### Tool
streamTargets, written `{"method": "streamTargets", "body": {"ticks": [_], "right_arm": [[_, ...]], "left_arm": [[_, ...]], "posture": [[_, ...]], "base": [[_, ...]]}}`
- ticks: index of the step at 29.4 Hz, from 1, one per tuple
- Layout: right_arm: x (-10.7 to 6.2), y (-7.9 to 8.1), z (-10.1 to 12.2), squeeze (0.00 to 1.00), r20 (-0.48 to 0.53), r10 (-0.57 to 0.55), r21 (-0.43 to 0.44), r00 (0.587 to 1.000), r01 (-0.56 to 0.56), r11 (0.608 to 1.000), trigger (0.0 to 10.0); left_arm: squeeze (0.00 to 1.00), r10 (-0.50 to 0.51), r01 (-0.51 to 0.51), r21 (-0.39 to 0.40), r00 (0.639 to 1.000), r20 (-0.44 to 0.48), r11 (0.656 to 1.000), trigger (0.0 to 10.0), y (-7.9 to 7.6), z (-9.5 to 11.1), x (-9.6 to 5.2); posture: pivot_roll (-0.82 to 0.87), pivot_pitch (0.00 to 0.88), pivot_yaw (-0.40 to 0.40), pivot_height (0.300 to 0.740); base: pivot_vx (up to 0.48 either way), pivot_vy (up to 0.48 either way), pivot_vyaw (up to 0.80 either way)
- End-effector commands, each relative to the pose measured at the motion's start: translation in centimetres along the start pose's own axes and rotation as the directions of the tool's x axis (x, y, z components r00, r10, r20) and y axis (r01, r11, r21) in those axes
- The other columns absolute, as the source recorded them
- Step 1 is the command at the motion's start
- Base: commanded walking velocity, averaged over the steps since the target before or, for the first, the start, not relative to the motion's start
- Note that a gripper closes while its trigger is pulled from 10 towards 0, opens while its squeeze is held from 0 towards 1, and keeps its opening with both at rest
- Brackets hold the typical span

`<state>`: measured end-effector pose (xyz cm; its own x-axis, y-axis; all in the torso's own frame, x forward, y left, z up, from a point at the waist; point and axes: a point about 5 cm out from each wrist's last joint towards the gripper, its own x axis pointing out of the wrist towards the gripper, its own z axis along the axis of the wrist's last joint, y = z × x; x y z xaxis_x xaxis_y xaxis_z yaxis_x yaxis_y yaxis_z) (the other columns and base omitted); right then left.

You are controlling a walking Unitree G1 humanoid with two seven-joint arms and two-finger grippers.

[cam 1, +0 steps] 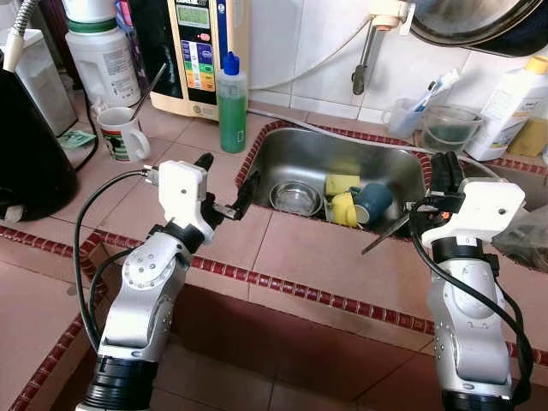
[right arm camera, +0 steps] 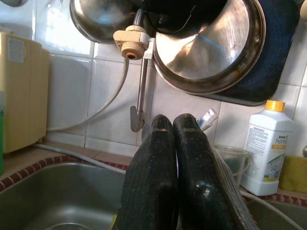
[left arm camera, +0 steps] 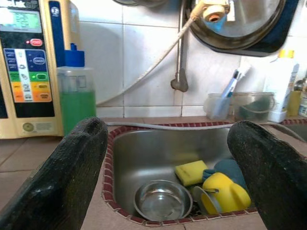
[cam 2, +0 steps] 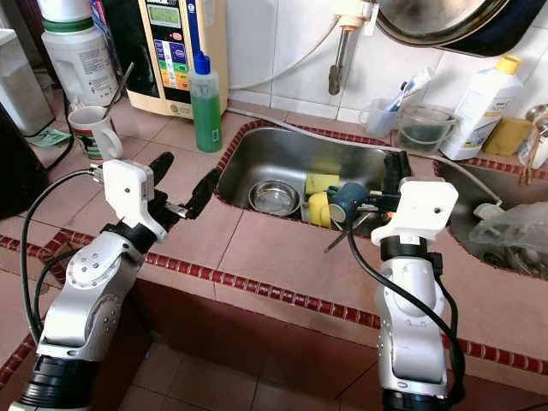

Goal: Kitchen organization

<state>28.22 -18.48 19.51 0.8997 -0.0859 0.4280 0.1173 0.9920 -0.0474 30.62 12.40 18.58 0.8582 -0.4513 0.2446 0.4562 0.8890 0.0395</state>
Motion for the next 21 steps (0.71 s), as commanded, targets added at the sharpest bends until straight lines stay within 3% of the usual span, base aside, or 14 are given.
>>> {"method": "streamTargets", "body": {"ticks": [1,21], "right_arm": [[0.42,0.10,0.94,0.00,0.048,0.006,0.025,0.999,-0.007,1.000,10.0],[0.82,0.37,0.99,0.00,0.056,0.028,0.035,0.998,-0.030,0.999,10.0]], "left_arm": [[0.00,-0.025,0.025,0.001,1.000,0.012,1.000,10.0,-0.43,0.26,0.28],[0.00,-0.028,0.028,-0.007,0.999,0.023,1.000,10.0,-0.53,0.27,0.33]], "posture": [[0.00,0.000,-0.040,0.731],[0.00,0.000,-0.050,0.731]], "base": [[0.262,0.000,0.00],[0.281,0.000,0.00]]}}
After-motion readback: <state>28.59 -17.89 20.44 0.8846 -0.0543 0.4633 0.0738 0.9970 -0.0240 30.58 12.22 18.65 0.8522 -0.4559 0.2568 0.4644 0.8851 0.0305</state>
